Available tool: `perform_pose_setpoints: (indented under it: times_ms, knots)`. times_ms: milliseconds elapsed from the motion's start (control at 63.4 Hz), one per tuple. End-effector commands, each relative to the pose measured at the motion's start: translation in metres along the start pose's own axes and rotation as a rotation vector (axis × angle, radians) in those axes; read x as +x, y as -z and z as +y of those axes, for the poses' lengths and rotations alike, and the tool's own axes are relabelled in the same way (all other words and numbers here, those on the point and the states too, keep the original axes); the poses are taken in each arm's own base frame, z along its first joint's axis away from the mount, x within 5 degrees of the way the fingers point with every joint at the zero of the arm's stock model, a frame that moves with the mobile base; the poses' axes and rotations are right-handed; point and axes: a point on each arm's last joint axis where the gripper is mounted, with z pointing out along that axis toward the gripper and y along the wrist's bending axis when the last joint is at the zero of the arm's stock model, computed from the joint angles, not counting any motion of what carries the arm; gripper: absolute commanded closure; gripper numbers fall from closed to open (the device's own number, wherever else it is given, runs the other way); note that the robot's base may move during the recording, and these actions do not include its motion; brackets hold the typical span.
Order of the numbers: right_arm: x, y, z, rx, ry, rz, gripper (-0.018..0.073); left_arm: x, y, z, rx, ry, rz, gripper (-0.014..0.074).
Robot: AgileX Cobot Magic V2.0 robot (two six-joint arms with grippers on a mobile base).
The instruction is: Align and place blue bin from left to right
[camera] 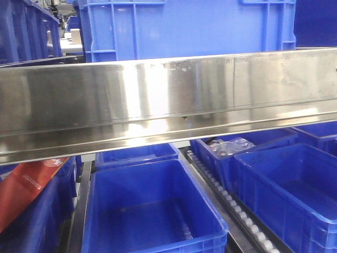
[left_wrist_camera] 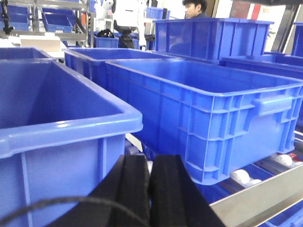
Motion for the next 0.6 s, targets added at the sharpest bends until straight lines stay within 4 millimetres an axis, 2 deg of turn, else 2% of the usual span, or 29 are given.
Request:
perform_pose_setpoints:
  times_ms: [0,583]
  knots:
    - [-0.0025,0.0013,0.0000,0.000,0.016,-0.038,0.0629,-0.0005,0.0011,-0.0002,0.009,0.001,-0.015,0.0604]
    - [-0.0025,0.0013,0.0000,0.000,0.016,-0.038,0.0629,-0.0005,0.0011,-0.0002,0.009,0.001,-0.015,0.0604]
